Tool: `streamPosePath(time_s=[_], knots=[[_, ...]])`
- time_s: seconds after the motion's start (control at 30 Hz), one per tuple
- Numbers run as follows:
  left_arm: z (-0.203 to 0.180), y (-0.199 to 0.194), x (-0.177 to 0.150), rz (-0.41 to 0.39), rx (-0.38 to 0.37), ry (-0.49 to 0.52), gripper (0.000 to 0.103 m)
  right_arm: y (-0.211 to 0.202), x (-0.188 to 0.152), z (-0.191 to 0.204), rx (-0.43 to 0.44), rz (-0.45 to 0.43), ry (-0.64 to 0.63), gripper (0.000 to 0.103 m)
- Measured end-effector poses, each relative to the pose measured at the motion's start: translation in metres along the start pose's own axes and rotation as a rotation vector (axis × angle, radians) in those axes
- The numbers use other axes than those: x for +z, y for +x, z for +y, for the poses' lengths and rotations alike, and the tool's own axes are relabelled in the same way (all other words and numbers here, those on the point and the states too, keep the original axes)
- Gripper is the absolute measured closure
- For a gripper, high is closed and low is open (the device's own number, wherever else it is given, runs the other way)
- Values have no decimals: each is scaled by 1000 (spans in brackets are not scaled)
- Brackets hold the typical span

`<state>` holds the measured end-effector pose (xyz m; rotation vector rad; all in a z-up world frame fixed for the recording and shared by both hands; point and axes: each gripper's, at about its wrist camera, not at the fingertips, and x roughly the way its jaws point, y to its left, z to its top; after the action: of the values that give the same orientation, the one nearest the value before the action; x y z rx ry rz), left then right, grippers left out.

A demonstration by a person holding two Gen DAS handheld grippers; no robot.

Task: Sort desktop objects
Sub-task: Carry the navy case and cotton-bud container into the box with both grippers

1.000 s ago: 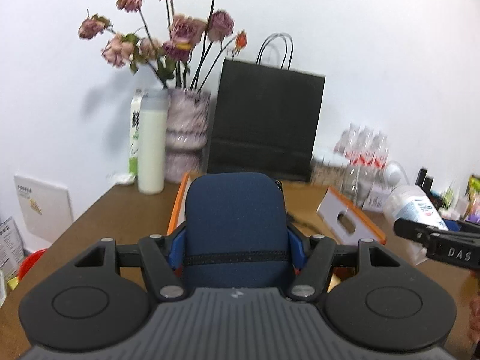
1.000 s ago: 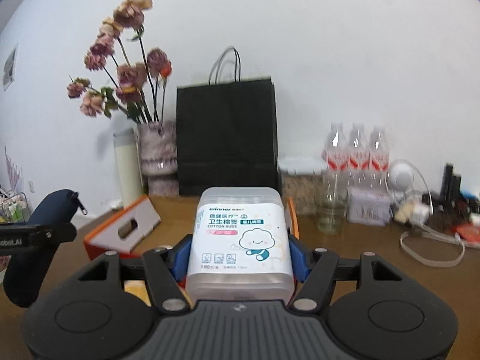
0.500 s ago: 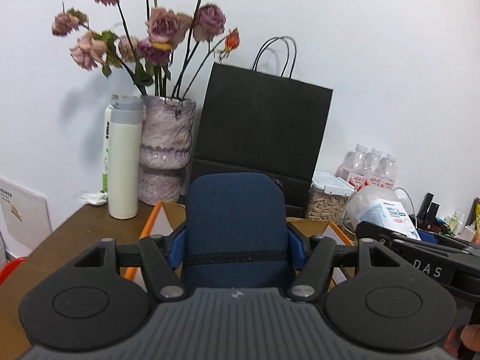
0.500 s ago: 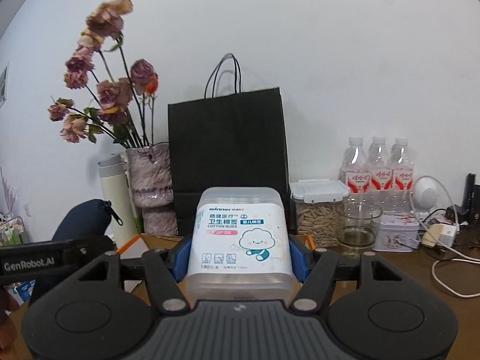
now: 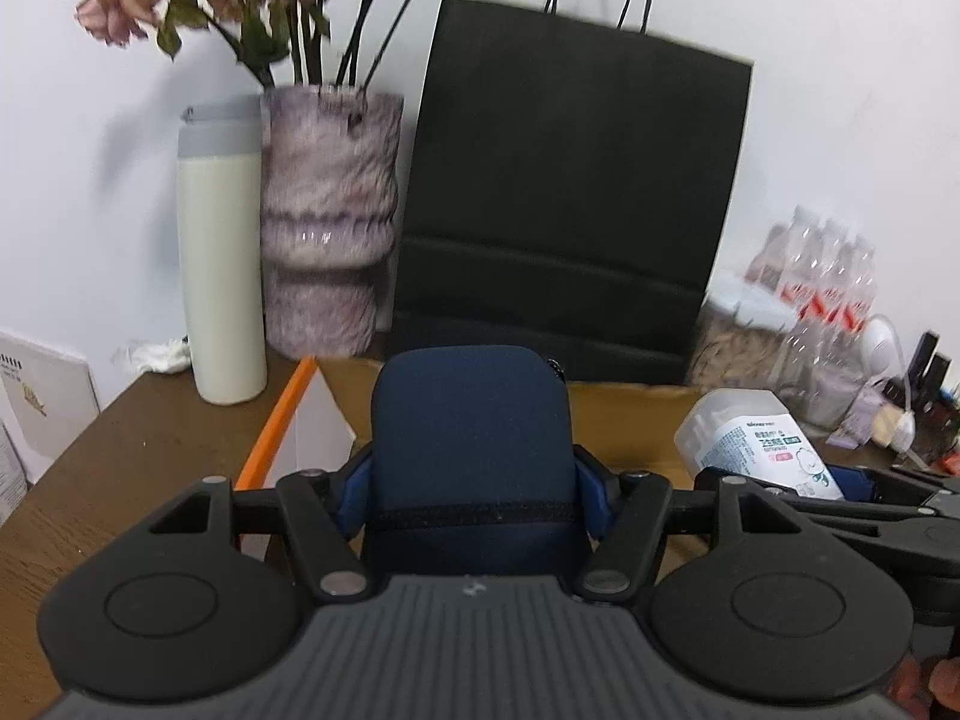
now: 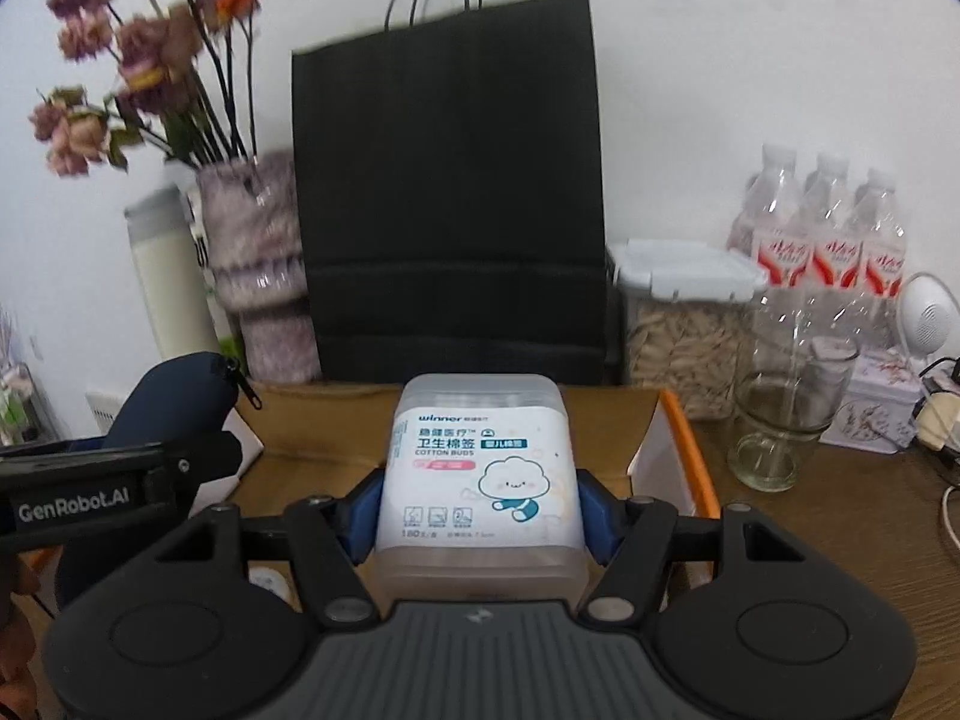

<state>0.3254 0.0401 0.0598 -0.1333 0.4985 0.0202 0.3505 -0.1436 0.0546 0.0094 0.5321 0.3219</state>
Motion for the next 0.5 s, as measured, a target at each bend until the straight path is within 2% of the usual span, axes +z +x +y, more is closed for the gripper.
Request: streamPosePath(time_s=[0.27,0.5], knots=[[0,17,-13,73,23,21,37,17,-14,2,-13,65,-31,40],[-4,22,-20,105,25,42,37,20,-19,3,-15,98,-41,40]])
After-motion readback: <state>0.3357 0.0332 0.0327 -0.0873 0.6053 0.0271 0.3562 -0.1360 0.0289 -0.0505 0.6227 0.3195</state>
